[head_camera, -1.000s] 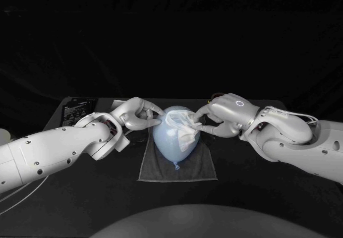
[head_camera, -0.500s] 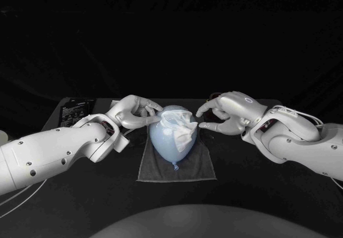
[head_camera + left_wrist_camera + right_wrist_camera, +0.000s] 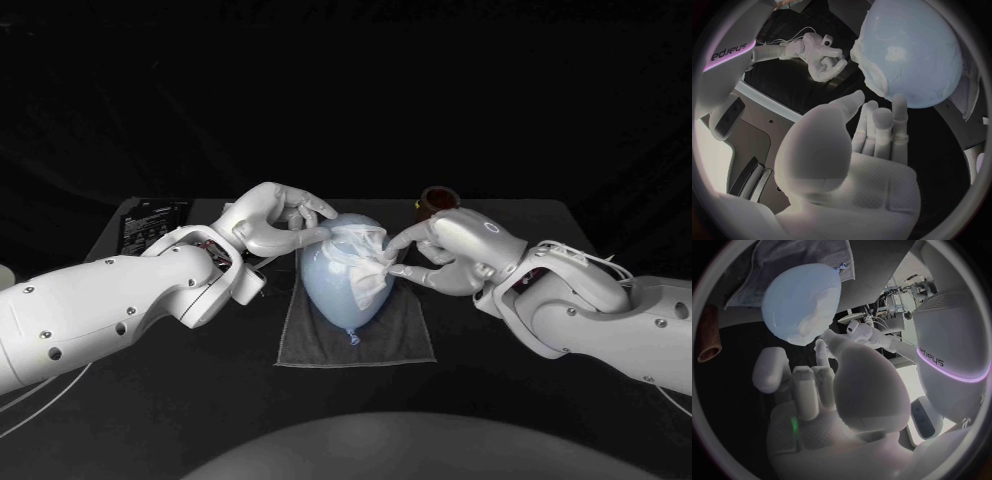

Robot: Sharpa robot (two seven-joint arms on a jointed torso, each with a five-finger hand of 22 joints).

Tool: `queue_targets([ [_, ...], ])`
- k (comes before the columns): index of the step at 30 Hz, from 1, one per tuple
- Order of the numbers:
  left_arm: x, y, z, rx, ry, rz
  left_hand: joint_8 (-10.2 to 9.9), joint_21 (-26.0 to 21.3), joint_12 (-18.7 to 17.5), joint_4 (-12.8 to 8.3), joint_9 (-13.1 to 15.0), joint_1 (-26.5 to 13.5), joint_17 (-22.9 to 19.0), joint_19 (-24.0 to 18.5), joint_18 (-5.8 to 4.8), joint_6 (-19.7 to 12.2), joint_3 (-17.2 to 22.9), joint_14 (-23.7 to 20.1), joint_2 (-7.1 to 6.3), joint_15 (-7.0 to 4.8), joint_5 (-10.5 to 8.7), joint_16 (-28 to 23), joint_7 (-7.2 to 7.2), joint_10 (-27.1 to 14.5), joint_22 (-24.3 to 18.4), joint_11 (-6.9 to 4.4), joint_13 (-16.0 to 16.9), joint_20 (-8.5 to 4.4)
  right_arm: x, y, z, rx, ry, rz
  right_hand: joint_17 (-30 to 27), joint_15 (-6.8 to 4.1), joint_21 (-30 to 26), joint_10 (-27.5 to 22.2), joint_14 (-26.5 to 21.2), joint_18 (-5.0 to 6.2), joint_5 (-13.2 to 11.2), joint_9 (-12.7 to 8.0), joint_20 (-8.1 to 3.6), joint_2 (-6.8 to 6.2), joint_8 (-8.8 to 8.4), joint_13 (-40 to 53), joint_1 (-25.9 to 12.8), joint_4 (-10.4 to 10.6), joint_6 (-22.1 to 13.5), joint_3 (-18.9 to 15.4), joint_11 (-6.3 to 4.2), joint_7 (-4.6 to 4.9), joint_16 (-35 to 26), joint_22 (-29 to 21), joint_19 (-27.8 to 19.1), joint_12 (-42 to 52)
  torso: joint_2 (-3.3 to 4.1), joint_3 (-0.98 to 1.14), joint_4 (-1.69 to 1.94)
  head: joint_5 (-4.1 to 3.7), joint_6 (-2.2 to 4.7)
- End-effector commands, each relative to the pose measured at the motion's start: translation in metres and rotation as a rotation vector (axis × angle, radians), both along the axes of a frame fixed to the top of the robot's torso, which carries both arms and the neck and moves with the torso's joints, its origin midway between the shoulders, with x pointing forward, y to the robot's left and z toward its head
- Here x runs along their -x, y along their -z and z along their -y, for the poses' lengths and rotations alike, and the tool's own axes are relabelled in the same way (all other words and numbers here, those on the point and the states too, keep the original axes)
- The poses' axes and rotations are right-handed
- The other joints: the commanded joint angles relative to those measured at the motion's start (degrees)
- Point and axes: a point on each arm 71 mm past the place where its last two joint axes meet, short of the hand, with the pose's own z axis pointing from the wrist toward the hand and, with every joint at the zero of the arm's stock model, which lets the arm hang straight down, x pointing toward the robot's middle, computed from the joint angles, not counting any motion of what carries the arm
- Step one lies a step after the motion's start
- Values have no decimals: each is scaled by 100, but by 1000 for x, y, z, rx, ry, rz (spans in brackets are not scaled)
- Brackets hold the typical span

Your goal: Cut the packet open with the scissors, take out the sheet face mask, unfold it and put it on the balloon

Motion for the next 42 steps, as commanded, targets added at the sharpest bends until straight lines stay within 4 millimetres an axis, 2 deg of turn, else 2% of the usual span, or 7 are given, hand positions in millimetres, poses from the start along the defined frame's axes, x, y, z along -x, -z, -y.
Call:
queue_targets([
  [1, 3, -1, 6, -73, 57, 39, 51, 54, 124, 13, 7, -46, 419, 58, 75, 45, -58, 227, 21, -9, -10, 185, 5, -34, 30, -43, 65, -5, 6, 1, -7, 23, -9, 82, 1505, -4, 46, 592, 599, -7, 28, -15, -13, -9, -23, 1510, 44, -2, 56, 13, -46, 0, 24, 833, 45, 36, 5, 1, -2, 1, 0],
  [6, 5, 0, 10, -136, 88, 66, 136, 148, 396, 80, 8, -202, 1156, 134, 75, 53, -218, 582, -82, -38, -10, 496, -34, -72, 72, -86, 215, -25, 11, 5, -13, 35, -18, 116, 1505, -13, 117, 592, 599, -19, 30, -26, -21, -26, -35, 1510, 41, 0, 71, 4, -54, -7, 24, 851, 83, 36, 9, -3, 2, -13, 0],
  [11, 5, 1, 15, -195, 116, 96, 173, 183, 575, 131, -2, -299, 1372, 151, 74, 35, -372, 651, -165, -58, -9, 604, -59, -154, 89, -112, 325, -37, 15, 7, -20, 47, -29, 146, 1505, -22, 151, 592, 599, -25, 27, -43, -31, -54, -58, 1510, 24, 10, 80, -16, -59, -11, 24, 859, 107, 36, 2, -4, 7, -17, 0],
  [20, -1, 5, 22, -290, 98, 119, 201, 362, 945, 118, -44, -165, 1998, 320, 50, -18, -430, 928, -76, -86, -8, 813, -69, -165, 271, -138, 518, -75, 18, 18, -37, 113, -38, 170, 1505, -39, 106, 592, 599, -17, 19, -92, -48, -128, -144, 1510, 19, 18, 34, -66, -75, -30, 24, 846, 100, 36, 5, 0, 6, 5, 0],
  [31, -7, 9, 25, -325, 86, 104, 202, 460, 1128, 95, -67, -87, 2151, 419, 28, -27, -409, 1002, -33, -85, -8, 859, -64, -55, 401, -137, 704, -85, 14, 25, -47, 169, -12, 205, 1505, -51, 17, 592, 599, -5, -3, -236, -67, -257, -406, 1510, 48, 48, -232, -247, -79, -32, 24, 823, 67, 36, 3, 1, 4, 19, 0],
  [35, -8, 10, 26, -329, 86, 100, 189, 481, 1156, 83, -81, -53, 2169, 433, 24, -50, -388, 1011, -14, -84, -8, 868, -59, -58, 424, -134, 724, -88, 14, 25, -51, 170, -6, 226, 1505, -83, -6, 592, 599, 1, -4, -321, -85, -271, -546, 1510, 129, 64, -407, -378, -127, -65, 24, 817, 58, 36, 5, 2, 5, 35, 0],
  [42, -9, 11, 26, -330, 84, 93, 171, 497, 1179, 78, -98, -31, 2175, 438, 22, -80, -369, 1013, 3, -77, -8, 874, -47, -57, 438, -122, 744, -89, 12, 27, -54, 190, -5, 230, 1505, -146, -61, 592, 599, 11, -7, -405, -135, -287, -678, 1510, 231, 84, -584, -585, -202, -83, 24, 806, 37, 36, 8, -1, 3, 42, 0],
])
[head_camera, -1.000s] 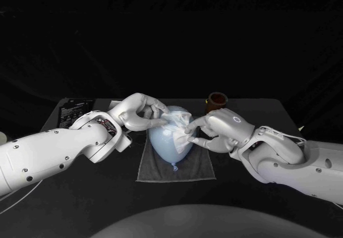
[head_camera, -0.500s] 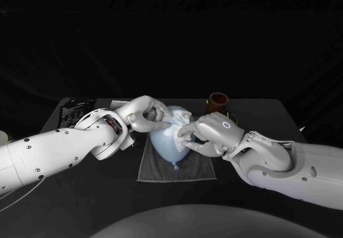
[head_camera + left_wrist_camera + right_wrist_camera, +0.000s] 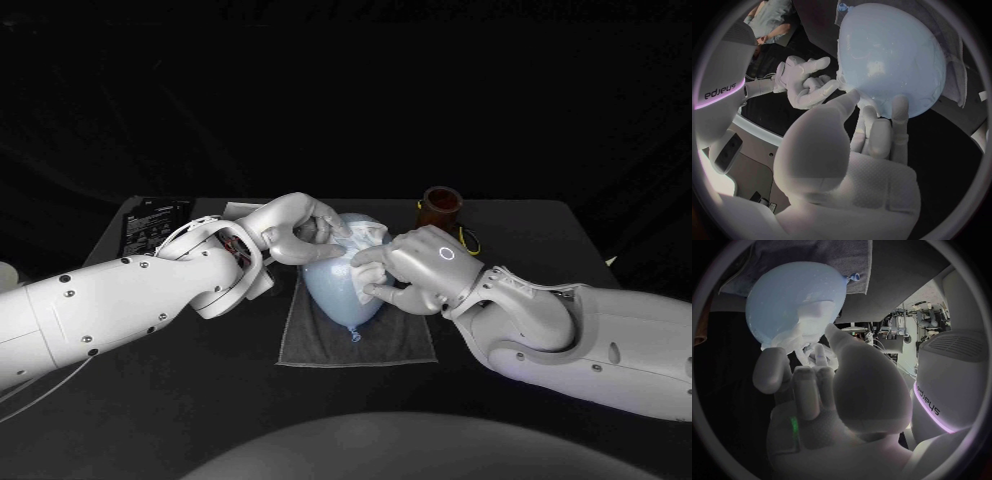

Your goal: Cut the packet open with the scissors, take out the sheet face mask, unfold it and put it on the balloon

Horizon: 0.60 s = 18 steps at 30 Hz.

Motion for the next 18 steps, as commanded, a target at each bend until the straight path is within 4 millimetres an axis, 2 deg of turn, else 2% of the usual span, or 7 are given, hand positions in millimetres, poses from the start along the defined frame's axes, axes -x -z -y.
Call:
queue_targets([
  [1, -1, 3, 1, -24, 1, -21, -40, 41, 45, -19, -16, 52, 7, 49, 32, -59, 31, 19, 17, 6, -8, 29, 10, 25, 14, 24, 10, 12, -2, 2, -1, 48, 17, 21, 1505, -63, -57, 596, 606, 18, -8, -39, -67, 17, -70, 1508, 95, 19, -102, -115, -53, -12, 40, 798, -16, 30, 1, -3, -2, 5, 0],
  [6, -5, 4, -1, -20, -10, -25, -46, 42, 50, -20, -21, 56, 10, 45, 32, -68, 36, 20, 21, 9, -8, 30, 13, 27, 12, 27, 16, 13, -5, 6, -1, 78, 23, 12, 1505, -90, -133, 596, 606, 26, -10, -94, -102, 38, -149, 1508, 154, 96, -233, -405, -68, -20, 40, 782, -49, 30, -1, -3, 2, 10, 0],
  [10, -7, 5, -2, -20, -17, -27, -51, 51, 58, -21, -25, 62, 29, 54, 30, -75, 43, 28, 27, 11, -8, 33, 16, 33, 26, 30, 25, 13, -7, 8, -1, 92, 22, 8, 1505, -90, -124, 596, 606, 23, -10, -99, -104, 48, -150, 1508, 176, 109, -233, -459, -67, -20, 40, 785, -45, 30, 5, -5, -6, 11, 0],
  [13, -9, 5, -1, -21, -19, -28, -54, 60, 66, -22, -28, 66, 51, 65, 27, -79, 48, 38, 32, 12, -8, 37, 18, 43, 41, 32, 39, 13, -8, 9, -3, 100, 20, 6, 1505, -87, -114, 596, 606, 19, -9, -96, -105, 82, -127, 1508, 220, 123, -186, -509, -62, -20, 40, 789, -39, 30, 6, -5, -5, 4, 0],
  [18, -11, 5, -1, -25, -19, -32, -56, 70, 80, -22, -31, 69, 74, 76, 24, -81, 52, 49, 36, 14, -8, 40, 20, 65, 57, 33, 66, 13, -11, 10, -4, 99, 19, 16, 1505, -62, -70, 596, 606, 7, -9, -70, -97, 216, -19, 1508, 359, 142, 42, -524, -30, -28, 40, 803, -16, 30, 12, 1, 1, 7, 0],
])
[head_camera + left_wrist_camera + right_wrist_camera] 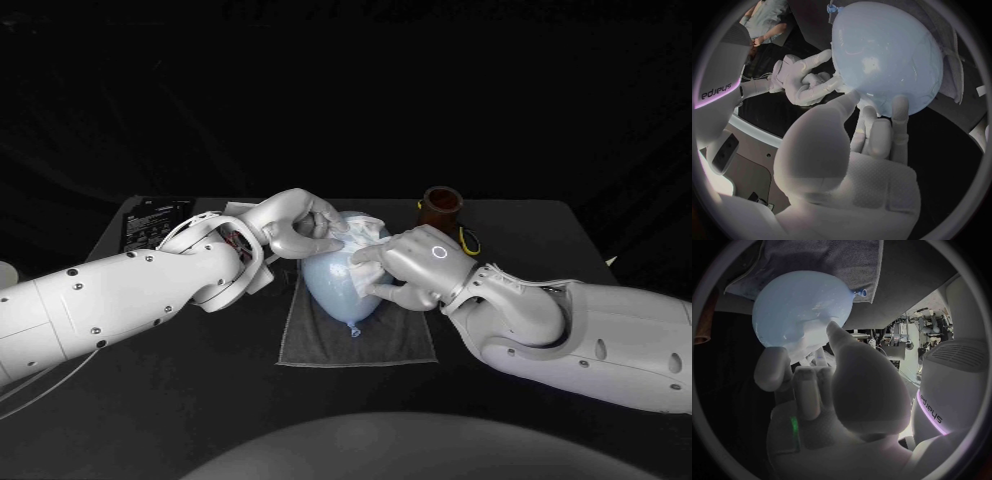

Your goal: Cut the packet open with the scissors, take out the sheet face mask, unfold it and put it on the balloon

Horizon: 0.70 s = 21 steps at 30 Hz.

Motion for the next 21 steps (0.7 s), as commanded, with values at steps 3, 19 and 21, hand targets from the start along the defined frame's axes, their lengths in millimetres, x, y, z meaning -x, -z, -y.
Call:
queue_targets([
  [3, -1, 3, 0, -16, 4, -33, -33, 31, 34, -7, -8, 41, 21, 43, 26, -40, 36, 38, 8, 3, -8, 40, 18, 36, 15, 3, 19, 1, -3, 1, -2, 19, -4, 22, 1510, 56, 91, 607, 597, -9, -10, 40, 12, 115, 141, 1505, 130, 13, 295, 42, 84, 22, 20, 816, 56, 20, -2, 4, 1, 5, 0],
  [19, -5, 4, 0, -25, 0, -48, -35, 39, 60, -4, -11, 39, 25, 49, 24, -42, 39, 40, 13, 5, -9, 43, 21, 73, 24, 7, 63, 2, -4, -2, -6, -44, -43, 76, 1510, -17, 336, 607, 597, -40, -7, 220, -32, 475, 781, 1505, 354, -106, 1379, 697, -38, -132, 20, 882, 166, 20, -5, 4, 4, -3, 0],
  [21, -5, 4, 0, -25, 0, -49, -35, 39, 60, -4, -11, 39, 25, 49, 24, -42, 39, 40, 13, 5, -9, 43, 21, 73, 24, 7, 63, 2, -4, -2, -6, -48, -44, 78, 1510, -18, 345, 607, 597, -42, -7, 234, -39, 450, 815, 1505, 322, -119, 1366, 771, -40, -133, 20, 884, 169, 20, -4, 3, 3, -4, 0],
])
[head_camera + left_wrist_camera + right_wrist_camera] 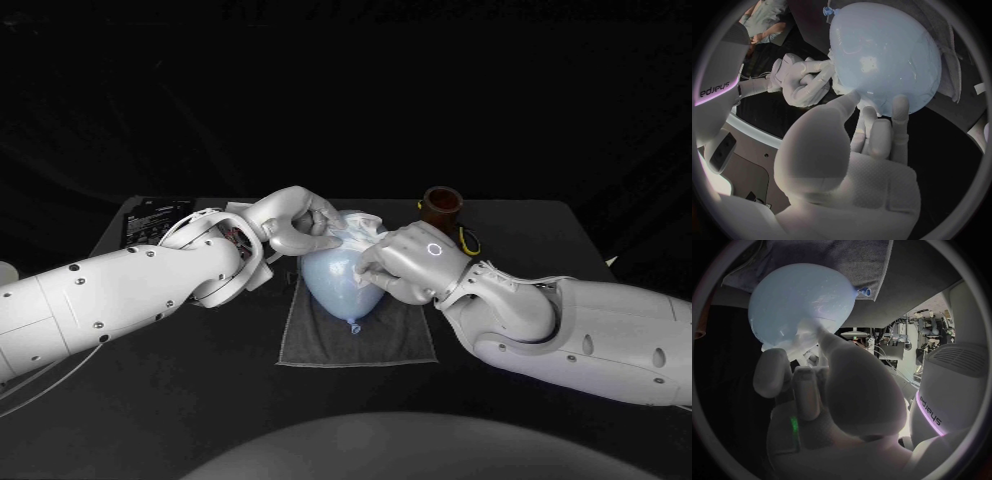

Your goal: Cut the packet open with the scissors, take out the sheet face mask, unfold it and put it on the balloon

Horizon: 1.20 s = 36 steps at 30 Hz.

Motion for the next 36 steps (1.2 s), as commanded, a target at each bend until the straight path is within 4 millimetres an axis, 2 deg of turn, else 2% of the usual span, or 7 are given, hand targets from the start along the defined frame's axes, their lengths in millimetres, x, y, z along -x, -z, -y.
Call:
queue_targets([
  [1, 1, 4, 2, -16, 10, -35, -34, 17, 20, -4, -1, 39, 8, 31, 60, -22, 39, 30, 13, -5, -9, 21, 2, 22, 8, 0, 7, 4, 1, -3, -1, -27, -23, 36, 1505, -27, 41, 596, 604, -12, -5, 34, -34, -23, 83, 1510, -84, -24, -9, 154, -54, -19, 20, 891, 35, 23, 2, 0, 1, -3, 0],
  [7, 1, 4, 1, -19, 9, -39, -34, 17, 20, -4, -1, 39, 8, 31, 60, -22, 39, 30, 13, -5, -9, 21, 2, 22, 8, 0, 7, 4, 3, -5, 2, -46, -22, 29, 1505, -36, 76, 596, 604, -17, -5, 113, -48, -163, 276, 1510, -279, -98, -88, 526, -64, -29, 20, 895, 41, 23, 0, -1, 1, 5, 0],
  [24, -4, 5, -4, -30, -7, -42, -38, 24, 21, 1, -6, 35, 8, 34, 59, -26, 42, 31, 17, -1, -9, 23, 7, 10, 16, 5, -8, 5, 25, -18, 36, -90, -13, -64, 1505, -48, 108, 596, 604, -22, -5, 176, -53, -236, 437, 1510, -435, -148, -131, 781, -82, -52, 20, 901, 47, 23, -9, 3, -4, 14, 0],
  [31, -4, 6, -4, -32, -7, -44, -41, 26, 31, 2, -9, 37, 15, 34, 58, -30, 46, 34, 21, 1, -8, 25, 9, 23, 17, 8, 8, 6, 27, -21, 37, -128, -9, -65, 1505, -55, 32, 596, 604, -7, -6, 191, -53, -260, 463, 1510, -490, -146, -171, 828, -84, -53, 20, 880, 14, 23, 2, 2, -6, 14, 0],
  [33, -4, 6, -4, -32, -6, -46, -42, 27, 33, 2, -9, 37, 17, 34, 58, -30, 46, 35, 22, 2, -8, 26, 9, 25, 18, 8, 11, 6, 26, -21, 36, -150, -4, -61, 1505, -49, -7, 596, 604, -2, -15, 160, -48, -344, 369, 1510, -637, -88, -375, 768, -51, -8, 20, 868, -3, 23, 3, 3, 2, 16, 0],
  [34, -4, 6, -4, -32, -6, -46, -42, 27, 33, 2, -9, 37, 17, 34, 58, -30, 46, 35, 22, 2, -8, 26, 9, 25, 18, 8, 11, 6, 25, -22, 35, -159, -1, -60, 1505, -2, -15, 596, 604, -6, -9, 81, -28, -471, 184, 1510, -819, 13, -668, 641, 32, 104, 20, 864, -5, 23, 5, 2, 8, 13, 0],
  [36, -4, 6, -4, -32, -6, -48, -42, 27, 33, 2, -9, 37, 17, 34, 58, -30, 46, 35, 22, 2, -8, 26, 9, 25, 18, 8, 11, 6, 23, -21, 32, -165, 7, -60, 1505, 55, -25, 596, 604, -12, -8, 24, 11, -533, 50, 1510, -859, 50, -844, 564, 91, 165, 20, 861, -7, 23, 6, 4, 6, 16, 0],
])
